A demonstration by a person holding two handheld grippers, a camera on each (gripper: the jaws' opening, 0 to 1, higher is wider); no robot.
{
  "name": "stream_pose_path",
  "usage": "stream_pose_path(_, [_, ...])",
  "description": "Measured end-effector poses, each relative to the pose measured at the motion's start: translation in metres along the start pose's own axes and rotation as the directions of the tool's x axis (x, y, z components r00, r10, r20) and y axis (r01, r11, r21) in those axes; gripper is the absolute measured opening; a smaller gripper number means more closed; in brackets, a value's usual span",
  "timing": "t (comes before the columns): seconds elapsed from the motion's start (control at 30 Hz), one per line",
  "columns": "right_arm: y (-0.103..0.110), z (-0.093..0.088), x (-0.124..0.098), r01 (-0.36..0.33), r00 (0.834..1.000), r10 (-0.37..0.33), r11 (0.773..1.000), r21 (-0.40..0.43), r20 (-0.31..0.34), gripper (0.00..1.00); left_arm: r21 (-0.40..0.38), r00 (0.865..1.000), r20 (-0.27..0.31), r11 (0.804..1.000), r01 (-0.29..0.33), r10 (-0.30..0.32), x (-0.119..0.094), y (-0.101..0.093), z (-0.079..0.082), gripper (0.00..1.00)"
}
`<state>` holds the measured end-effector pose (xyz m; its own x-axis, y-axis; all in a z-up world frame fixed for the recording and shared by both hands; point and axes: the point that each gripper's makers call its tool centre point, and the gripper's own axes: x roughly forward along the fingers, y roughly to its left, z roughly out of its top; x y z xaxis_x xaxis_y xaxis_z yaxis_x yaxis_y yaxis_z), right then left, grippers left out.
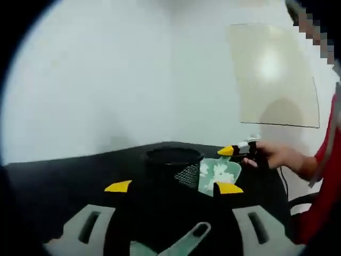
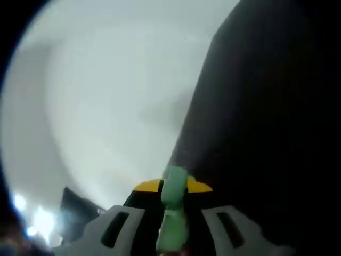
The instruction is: Pick up the broom and sweep the trash on the tabletop into the dustpan.
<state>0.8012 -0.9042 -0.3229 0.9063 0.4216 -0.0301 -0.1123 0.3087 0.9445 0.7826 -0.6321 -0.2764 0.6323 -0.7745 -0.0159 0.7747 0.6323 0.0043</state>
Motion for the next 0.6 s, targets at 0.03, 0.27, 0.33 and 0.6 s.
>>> stream_pose_path(0.03, [0.000,-0.001,0.000,0.000,1.000,0.000,1.000,0.004,-0.006,0.19,0.019,1.000,0.027,1.000,-0.012,0.012,-0.008,0.006,0.004,0.54])
stream_pose_path(0.27, [0.002,0.000,-0.002,0.007,1.000,-0.007,1.000,0.020,0.001,0.24,-0.003,0.986,0.159,0.998,-0.057,0.056,-0.039,0.030,0.016,0.51])
stream_pose_path(0.33, [-0.004,-0.002,-0.003,0.034,0.999,-0.033,0.999,0.023,-0.013,0.14,-0.066,0.987,0.152,0.997,-0.040,0.049,-0.037,0.028,0.012,0.49])
stream_pose_path(0.6, [0.003,0.001,-0.004,0.003,1.000,-0.003,0.978,0.209,0.002,0.12,-0.030,0.986,0.141,0.996,-0.084,0.088,-0.041,0.032,0.010,0.39])
